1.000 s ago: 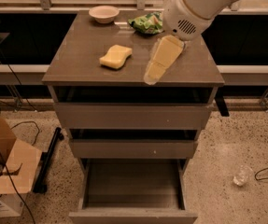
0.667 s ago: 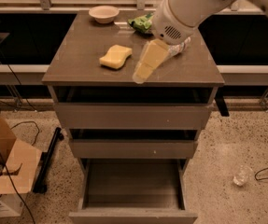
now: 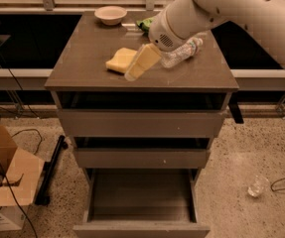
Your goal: Place sponge into bottom drawer
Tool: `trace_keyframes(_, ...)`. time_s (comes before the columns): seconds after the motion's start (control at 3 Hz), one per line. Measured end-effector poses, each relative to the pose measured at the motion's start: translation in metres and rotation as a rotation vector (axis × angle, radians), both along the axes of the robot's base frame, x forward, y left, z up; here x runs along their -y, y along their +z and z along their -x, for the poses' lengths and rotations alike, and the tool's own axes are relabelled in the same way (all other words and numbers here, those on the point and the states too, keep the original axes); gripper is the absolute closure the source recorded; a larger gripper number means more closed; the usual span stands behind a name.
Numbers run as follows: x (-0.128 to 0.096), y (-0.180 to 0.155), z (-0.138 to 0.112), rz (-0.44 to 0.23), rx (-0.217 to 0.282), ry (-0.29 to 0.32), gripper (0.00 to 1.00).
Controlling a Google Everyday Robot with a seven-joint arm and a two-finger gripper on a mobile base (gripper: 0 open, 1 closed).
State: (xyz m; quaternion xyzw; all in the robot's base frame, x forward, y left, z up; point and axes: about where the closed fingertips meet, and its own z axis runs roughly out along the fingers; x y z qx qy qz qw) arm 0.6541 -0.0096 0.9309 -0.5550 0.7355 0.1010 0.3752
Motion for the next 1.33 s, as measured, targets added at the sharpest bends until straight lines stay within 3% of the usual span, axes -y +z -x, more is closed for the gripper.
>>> trace_keyframes(1.0,-0.046,-0.042,-0.081,-0.178,-0.084,0.053,0.00)
trace_keyframes(1.33,-0.057,-0.052,-0.095,-0.195,-0.109,0.068,0.00)
